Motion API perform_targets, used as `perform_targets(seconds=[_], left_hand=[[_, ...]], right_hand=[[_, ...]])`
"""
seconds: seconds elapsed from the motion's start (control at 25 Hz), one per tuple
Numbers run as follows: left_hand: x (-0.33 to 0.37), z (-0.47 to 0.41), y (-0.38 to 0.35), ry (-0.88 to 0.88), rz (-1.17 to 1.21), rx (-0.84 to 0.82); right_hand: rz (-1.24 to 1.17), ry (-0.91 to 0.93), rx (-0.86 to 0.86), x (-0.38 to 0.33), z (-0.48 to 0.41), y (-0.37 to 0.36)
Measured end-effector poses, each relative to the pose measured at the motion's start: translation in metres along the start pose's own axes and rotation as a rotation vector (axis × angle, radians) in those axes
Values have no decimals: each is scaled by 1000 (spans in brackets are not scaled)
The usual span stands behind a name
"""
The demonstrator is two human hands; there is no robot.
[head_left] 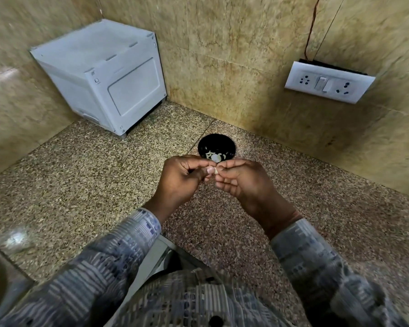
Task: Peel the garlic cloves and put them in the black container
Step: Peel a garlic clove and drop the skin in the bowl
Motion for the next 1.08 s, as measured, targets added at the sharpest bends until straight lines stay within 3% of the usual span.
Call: perform_targets(seconds=[0.08,0.16,0.36,0.64,0.72,0.92,1.08], left_hand=[[-4,2,5,-114,-31,-41],[-10,3,5,-71,81,-63],[-35,-1,8,178,349,-49],[-75,-25,18,330,206,-66],[-92,-29,19,334,190,-117],[-143,-41,14,227,102,-280],[-193,-49,-3,442,231,-366]], right_hand=[[-59,-146,-76,1,2,-2],[-75,-173,-106,3,1,-5],[28,-10,-52,15,-15,-13],[237,49,44,36,-52,-23],[215,-34,91,47,-65,-24],[-127,-500,173,100,-98,-26],[-167,-563,306,140,-123,-25]])
Point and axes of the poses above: each hand's wrist, its own z-axis away from the middle knuckle, its own y-axis out of the back of the hand, x = y × z, the point moved 4 cm from there along -z, towards the middle knuckle, and after that the axes turned 5 degrees about -z, right-handed, at the moved point
